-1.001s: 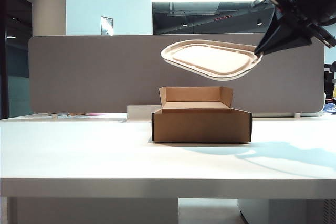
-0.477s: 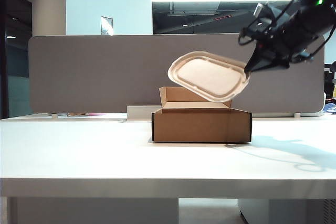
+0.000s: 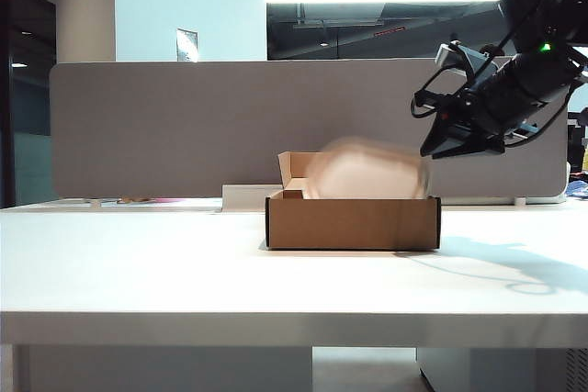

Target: Pick up the lid and place it into the paper box.

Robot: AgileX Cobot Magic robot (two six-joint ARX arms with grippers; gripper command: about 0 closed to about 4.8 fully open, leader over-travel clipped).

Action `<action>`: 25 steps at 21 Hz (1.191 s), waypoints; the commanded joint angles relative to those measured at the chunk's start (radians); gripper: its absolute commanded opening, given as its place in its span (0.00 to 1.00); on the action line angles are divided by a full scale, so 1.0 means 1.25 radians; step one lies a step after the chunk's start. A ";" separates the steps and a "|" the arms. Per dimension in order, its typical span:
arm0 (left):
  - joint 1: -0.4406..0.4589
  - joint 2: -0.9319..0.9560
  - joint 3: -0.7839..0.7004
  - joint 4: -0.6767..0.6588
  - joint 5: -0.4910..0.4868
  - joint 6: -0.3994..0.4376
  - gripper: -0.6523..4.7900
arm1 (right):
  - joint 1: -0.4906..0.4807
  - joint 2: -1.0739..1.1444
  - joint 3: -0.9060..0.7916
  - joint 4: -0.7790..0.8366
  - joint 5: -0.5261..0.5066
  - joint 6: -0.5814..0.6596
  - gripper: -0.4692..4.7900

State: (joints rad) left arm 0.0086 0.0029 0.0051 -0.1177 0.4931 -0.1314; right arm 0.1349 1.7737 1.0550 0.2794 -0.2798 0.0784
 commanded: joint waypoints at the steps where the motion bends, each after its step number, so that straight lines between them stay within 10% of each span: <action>1: -0.001 0.001 0.002 -0.001 -0.003 -0.003 0.11 | 0.001 -0.005 0.004 0.011 -0.009 -0.003 0.32; 8: -0.001 0.001 0.002 0.000 -0.022 -0.003 0.11 | 0.001 -0.033 0.008 -0.003 -0.008 -0.003 0.50; 10: -0.001 0.001 0.002 0.000 -0.031 -0.003 0.11 | 0.000 -0.070 0.007 -0.025 -0.008 -0.003 0.43; 12: -0.001 0.001 0.002 0.000 -0.043 -0.003 0.11 | -0.013 -0.141 0.007 -0.085 -0.005 -0.003 0.07; 25: -0.001 0.001 0.002 0.000 -0.074 -0.002 0.11 | -0.093 -0.569 -0.248 -0.219 0.095 0.027 0.07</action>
State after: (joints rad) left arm 0.0086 0.0044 0.0051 -0.1207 0.4023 -0.1314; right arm 0.0174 1.1130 0.7841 -0.0055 -0.1993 0.1085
